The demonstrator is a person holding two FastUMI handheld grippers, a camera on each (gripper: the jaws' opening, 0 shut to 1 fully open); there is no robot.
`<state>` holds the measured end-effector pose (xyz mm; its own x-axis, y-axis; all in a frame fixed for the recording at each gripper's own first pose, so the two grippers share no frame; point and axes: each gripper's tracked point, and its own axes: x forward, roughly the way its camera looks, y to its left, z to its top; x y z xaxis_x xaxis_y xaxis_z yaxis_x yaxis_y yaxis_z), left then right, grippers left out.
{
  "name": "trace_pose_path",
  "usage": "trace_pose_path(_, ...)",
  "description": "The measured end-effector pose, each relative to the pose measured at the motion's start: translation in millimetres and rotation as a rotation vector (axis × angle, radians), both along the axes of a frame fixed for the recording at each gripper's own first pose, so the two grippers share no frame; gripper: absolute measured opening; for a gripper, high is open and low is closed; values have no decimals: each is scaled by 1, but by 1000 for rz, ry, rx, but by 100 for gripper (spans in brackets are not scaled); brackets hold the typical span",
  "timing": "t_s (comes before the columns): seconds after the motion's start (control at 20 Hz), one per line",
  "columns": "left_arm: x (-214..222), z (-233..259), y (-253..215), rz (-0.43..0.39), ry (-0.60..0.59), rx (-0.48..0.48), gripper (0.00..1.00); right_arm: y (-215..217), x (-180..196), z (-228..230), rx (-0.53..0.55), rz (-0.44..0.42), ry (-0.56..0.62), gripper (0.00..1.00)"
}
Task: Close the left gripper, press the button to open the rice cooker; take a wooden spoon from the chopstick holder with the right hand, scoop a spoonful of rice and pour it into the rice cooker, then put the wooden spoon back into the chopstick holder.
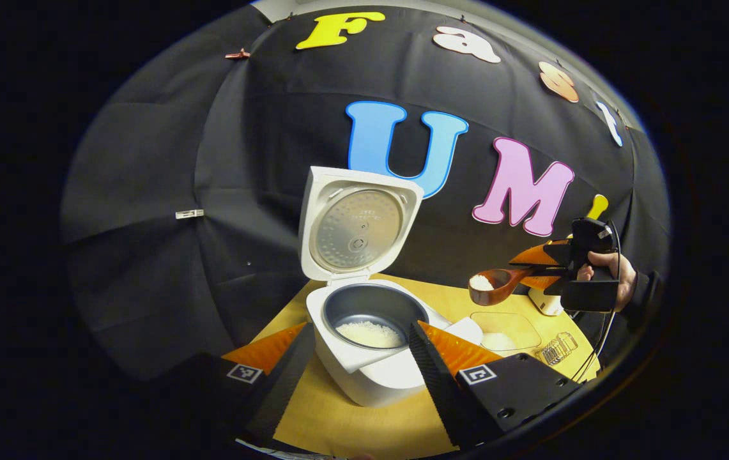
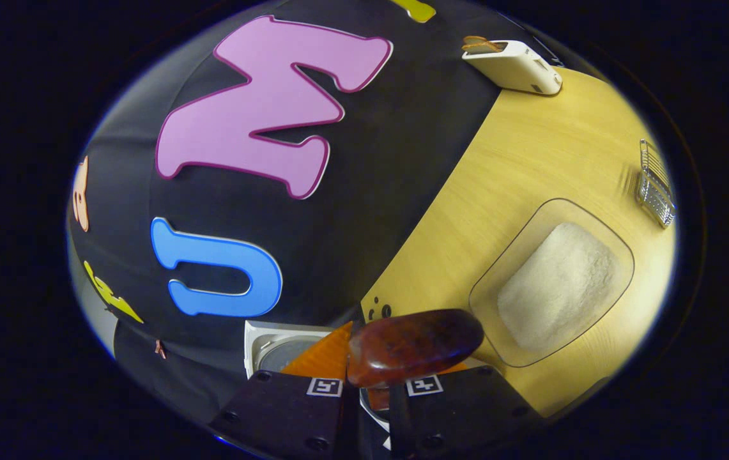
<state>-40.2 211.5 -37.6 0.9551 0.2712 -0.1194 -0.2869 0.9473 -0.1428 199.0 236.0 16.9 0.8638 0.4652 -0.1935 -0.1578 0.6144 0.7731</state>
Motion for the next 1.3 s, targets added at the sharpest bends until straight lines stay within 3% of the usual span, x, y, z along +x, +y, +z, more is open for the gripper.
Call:
trace_pose_path(0.05, -2, -1, 3, 10, 0, -4, 96, 11, 1, -2, -10, 15, 0, 10)
trace_pose_path(0.1, -5, -2, 7, 20, 2, -8, 95, 20, 2, -4, -20, 26, 2, 22)
trace_pose_path(0.2, -11, -5, 13, 43, 5, -18, 96, 45, 2, -6, -29, 61, 1, 21)
trace_pose_path(0.25, -13, -7, 16, 50, 7, -33, 96, 55, 2, -7, -37, 78, -2, 10)
trace_pose_path(0.3, -16, -8, 17, 55, 8, -53, 96, 65, 3, -11, -53, 93, -4, 10)
trace_pose_path(0.35, -18, -10, 20, 66, 8, -67, 96, 75, 1, -13, -76, 109, -10, 21)
trace_pose_path(0.6, -29, -21, 39, 117, 27, -86, 96, 125, -2, -32, -218, 199, -81, 21)
trace_pose_path(0.75, -34, -23, 50, 141, 36, -96, 96, 155, -4, -42, -327, 252, -158, 21)
trace_pose_path(0.8, -35, -23, 53, 149, 35, -101, 92, 162, -5, -47, -377, 267, -190, 21)
trace_pose_path(0.85, -36, -25, 56, 157, 36, -106, 96, 168, -6, -54, -431, 278, -220, 21)
trace_pose_path(1.3, -40, -40, 77, 210, 47, -142, 96, 205, -9, -99, -810, 364, -456, 21)
